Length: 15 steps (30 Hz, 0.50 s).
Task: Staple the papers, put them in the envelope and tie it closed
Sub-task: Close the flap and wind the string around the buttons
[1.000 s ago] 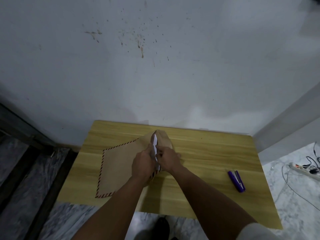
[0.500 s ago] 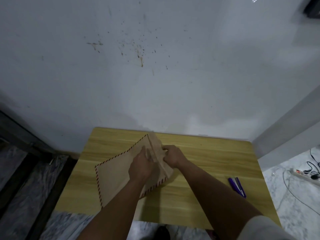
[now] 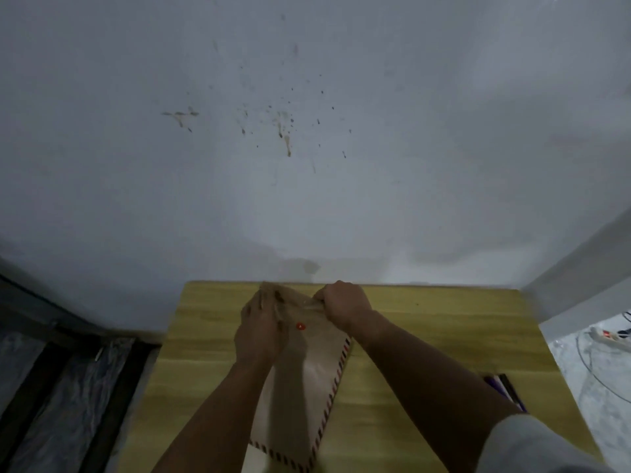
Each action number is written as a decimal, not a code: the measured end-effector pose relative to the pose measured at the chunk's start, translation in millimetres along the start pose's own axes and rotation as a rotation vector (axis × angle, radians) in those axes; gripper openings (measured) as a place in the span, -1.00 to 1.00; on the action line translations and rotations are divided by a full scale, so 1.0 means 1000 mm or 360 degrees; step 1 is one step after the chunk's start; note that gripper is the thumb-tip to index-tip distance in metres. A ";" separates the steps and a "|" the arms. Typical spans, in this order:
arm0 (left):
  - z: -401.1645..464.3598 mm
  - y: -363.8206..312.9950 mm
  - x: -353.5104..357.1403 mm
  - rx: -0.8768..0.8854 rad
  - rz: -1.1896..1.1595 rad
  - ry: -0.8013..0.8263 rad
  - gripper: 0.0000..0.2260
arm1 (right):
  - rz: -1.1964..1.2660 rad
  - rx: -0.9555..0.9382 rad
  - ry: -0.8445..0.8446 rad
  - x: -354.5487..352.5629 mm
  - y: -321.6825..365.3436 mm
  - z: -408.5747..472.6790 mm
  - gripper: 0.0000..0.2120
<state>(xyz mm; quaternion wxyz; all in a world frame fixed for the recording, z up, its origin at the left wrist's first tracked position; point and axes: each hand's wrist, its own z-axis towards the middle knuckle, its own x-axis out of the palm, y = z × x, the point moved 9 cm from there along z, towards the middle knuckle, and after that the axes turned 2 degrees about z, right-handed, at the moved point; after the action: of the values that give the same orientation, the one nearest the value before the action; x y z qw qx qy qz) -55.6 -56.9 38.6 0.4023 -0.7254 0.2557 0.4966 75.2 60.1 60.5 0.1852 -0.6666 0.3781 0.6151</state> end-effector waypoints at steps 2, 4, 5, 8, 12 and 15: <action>0.019 0.006 0.009 0.0086 0.0128 -0.0042 -0.19 | -0.0136 -0.0100 -0.0046 0.020 0.005 0.014 -0.69; 0.040 0.014 0.021 0.0211 0.0274 -0.0096 -0.13 | -0.0232 -0.0150 -0.0034 0.042 0.008 0.030 -0.68; 0.051 0.020 0.027 0.0260 0.0328 -0.0117 -0.15 | -0.0268 -0.0159 -0.0024 0.053 0.009 0.038 -0.67; 0.080 0.039 0.044 0.0379 0.0363 -0.0139 -0.54 | -0.0242 -0.0154 -0.0112 0.070 0.006 0.057 -0.70; 0.101 0.048 0.054 0.0508 0.0425 -0.0129 -0.84 | -0.0126 -0.0006 -0.0053 0.088 -0.013 0.071 -0.62; 0.107 0.055 0.065 0.0468 0.0329 -0.0007 -0.83 | -0.0135 0.0149 0.0298 0.114 -0.025 0.066 -0.46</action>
<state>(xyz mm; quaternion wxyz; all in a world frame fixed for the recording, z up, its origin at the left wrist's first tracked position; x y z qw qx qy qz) -128.1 4.7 -59.5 0.4515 -0.6275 0.3979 0.4941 44.0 91.8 -66.1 0.2058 -0.7271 0.3935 0.5235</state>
